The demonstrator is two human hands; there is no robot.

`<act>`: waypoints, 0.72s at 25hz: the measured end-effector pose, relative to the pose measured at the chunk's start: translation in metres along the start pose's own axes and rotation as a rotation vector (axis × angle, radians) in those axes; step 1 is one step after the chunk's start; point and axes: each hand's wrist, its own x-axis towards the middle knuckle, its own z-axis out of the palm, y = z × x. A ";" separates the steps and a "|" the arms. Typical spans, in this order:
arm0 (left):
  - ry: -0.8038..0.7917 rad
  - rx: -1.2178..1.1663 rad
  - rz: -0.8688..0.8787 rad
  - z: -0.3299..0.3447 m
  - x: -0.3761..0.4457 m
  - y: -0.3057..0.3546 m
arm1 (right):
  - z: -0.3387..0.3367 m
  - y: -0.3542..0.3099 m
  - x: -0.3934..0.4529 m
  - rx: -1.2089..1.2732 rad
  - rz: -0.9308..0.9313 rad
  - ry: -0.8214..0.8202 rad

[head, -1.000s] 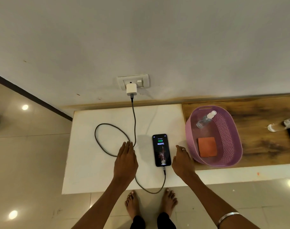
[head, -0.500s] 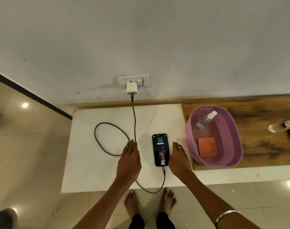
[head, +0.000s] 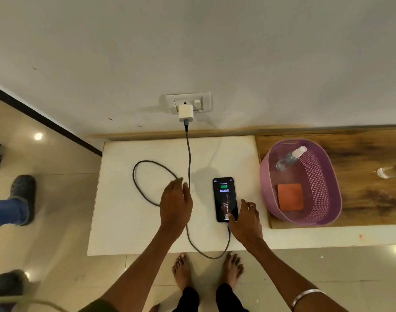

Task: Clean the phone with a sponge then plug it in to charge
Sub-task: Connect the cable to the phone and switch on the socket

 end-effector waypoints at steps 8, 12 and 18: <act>-0.102 -0.601 -0.239 -0.016 0.109 0.053 | 0.009 -0.012 0.000 0.055 0.028 0.065; -0.099 -0.678 -0.206 -0.017 0.081 0.046 | 0.011 -0.015 0.003 0.043 0.038 0.057; -0.135 -0.441 -0.150 -0.002 0.000 -0.003 | 0.013 -0.015 0.003 0.046 0.034 0.052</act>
